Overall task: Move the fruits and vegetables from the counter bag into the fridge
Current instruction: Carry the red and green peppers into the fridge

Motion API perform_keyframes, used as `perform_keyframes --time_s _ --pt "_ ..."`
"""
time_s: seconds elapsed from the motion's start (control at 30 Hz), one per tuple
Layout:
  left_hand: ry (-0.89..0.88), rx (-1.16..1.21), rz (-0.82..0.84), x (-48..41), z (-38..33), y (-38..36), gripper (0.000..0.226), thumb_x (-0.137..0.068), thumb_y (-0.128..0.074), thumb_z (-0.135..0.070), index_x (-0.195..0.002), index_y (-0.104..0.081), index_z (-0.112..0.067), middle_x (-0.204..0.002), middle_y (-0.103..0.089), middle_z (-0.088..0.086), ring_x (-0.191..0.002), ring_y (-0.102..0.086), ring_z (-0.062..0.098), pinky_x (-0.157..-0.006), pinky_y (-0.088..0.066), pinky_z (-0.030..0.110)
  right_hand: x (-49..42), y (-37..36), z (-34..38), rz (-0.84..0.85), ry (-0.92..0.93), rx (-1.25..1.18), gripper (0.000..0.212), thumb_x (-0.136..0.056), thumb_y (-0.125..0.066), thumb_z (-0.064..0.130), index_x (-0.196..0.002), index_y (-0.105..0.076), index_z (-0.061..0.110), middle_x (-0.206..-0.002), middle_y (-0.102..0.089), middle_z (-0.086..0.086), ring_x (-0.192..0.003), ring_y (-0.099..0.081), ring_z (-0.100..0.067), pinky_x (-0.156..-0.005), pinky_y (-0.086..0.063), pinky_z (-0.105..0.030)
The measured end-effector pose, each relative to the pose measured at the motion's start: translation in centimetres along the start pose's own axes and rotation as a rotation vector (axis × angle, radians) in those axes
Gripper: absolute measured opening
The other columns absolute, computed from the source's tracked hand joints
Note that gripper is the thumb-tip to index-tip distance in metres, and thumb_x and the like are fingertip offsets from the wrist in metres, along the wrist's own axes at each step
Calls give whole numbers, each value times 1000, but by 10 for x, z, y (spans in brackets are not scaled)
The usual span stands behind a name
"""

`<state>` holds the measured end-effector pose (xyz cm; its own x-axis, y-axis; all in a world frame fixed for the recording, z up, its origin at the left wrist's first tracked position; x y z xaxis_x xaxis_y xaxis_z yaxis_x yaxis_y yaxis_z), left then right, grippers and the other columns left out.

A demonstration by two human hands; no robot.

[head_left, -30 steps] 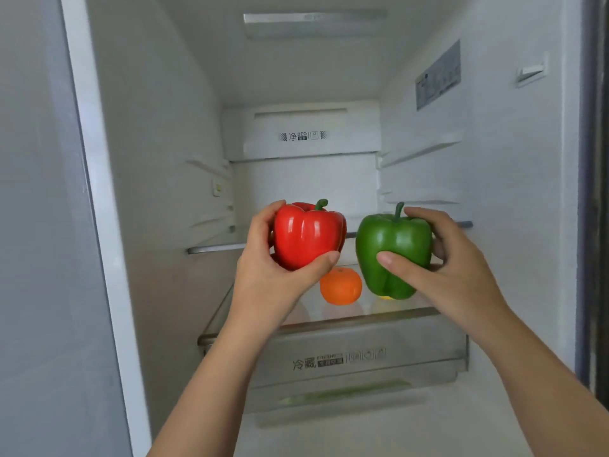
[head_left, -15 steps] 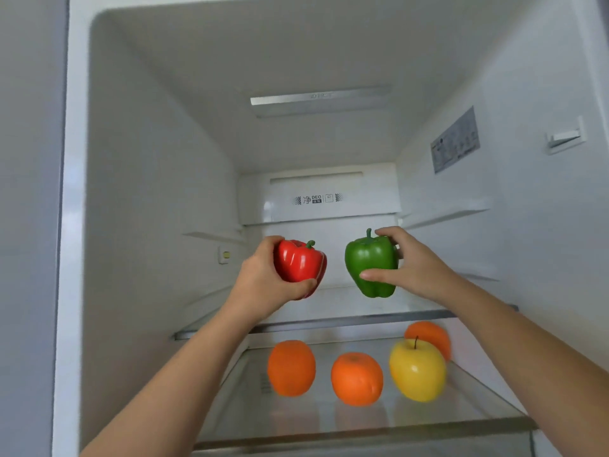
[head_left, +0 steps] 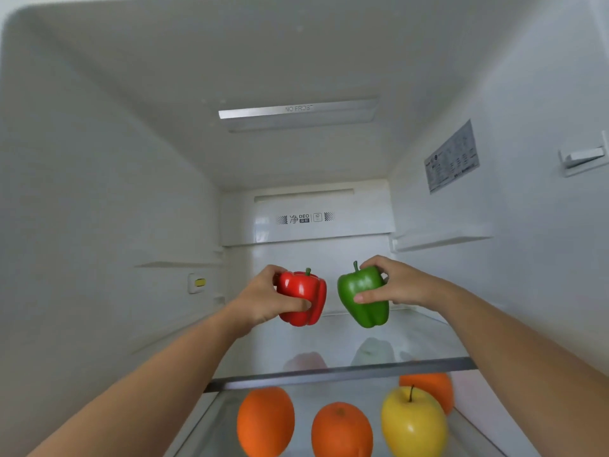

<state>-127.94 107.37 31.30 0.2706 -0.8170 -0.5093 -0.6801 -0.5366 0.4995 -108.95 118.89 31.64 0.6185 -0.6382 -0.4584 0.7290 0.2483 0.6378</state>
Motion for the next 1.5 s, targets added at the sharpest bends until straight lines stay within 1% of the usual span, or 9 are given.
perform_keyframes --time_s 0.13,0.23,0.3,0.5,0.63,1.13,1.3,1.4,1.5 --pt "16 -10 16 -23 -1 -1 64 -64 -82 -19 -116 -45 -17 -103 -53 0 -90 -55 12 -66 -46 19 -5 1 -27 -3 -65 -122 54 -67 -79 34 -110 -48 29 -114 -50 1 -100 -57 -21 -88 -50 -44" --pt "53 -7 32 -31 7 -6 83 -41 -81 -39 -113 -46 -18 -105 -55 2 -96 -58 18 -82 -52 33 -6 1 -34 10 -87 -149 55 -69 -78 33 -113 -46 27 -116 -48 0 -101 -57 -22 -86 -51 -42" --pt "59 4 47 -32 12 -11 86 -36 -78 -43 -112 -46 -18 -106 -56 2 -97 -59 20 -87 -51 37 -6 1 -35 20 -107 -146 57 -71 -76 30 -118 -43 25 -115 -48 0 -101 -57 -22 -86 -51 -40" --pt "59 31 152 -30 15 -33 85 -38 -78 -41 -112 -44 -18 -108 -55 4 -97 -59 18 -77 -53 27 -6 -3 -35 43 -138 -72 70 -74 -75 22 -129 -31 25 -116 -44 0 -106 -53 -22 -86 -51 -36" --pt "49 -29 170 -27 16 -41 76 -49 -75 -34 -115 -40 -19 -110 -53 2 -98 -57 17 -70 -48 20 -4 -2 -35 34 -145 -59 73 -74 -74 21 -131 -29 23 -118 -44 -1 -107 -52 -21 -87 -51 -36" --pt "55 -26 181 -19 15 -38 94 -52 -74 -35 -134 -31 -19 -111 -43 -5 -102 -53 15 -70 -43 15 1 -2 -32 24 -137 -61 84 -73 -75 28 -138 -22 22 -120 -43 -1 -110 -48 -20 -91 -46 -35" --pt "20 -10 98 -17 9 -26 86 -65 -82 -30 -135 -33 -17 -136 -40 4 -119 -46 21 -91 -43 30 2 6 -30 -51 -93 -51 95 -69 -78 31 -142 -18 19 -137 -37 -9 -114 -44 -19 -99 -38 -33" --pt "-71 -16 -57 -10 -8 -8 73 -73 -76 -26 -133 -36 -16 -139 -38 3 -123 -40 18 -94 -37 29 5 17 -26 -162 -68 -27 99 -65 -80 37 -142 -19 21 -143 -27 -8 -123 -39 -24 -101 -37 -38" --pt "-172 -42 -236 6 -28 6 61 -78 -71 -24 -131 -40 -16 -135 -42 -2 -122 -40 13 -94 -34 26 10 24 -15 -277 0 -10 94 -66 -78 40 -140 -24 22 -143 -27 -5 -125 -36 -22 -101 -35 -35"
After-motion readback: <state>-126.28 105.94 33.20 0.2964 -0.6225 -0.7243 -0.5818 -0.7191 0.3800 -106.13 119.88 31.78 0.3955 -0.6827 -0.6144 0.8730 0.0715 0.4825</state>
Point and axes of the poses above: each hand's wrist, its own x-axis away from the middle knuckle, its own y-axis out of the back of the hand, z = x × y, the point moved 6 cm from there along -x, towards the middle knuckle
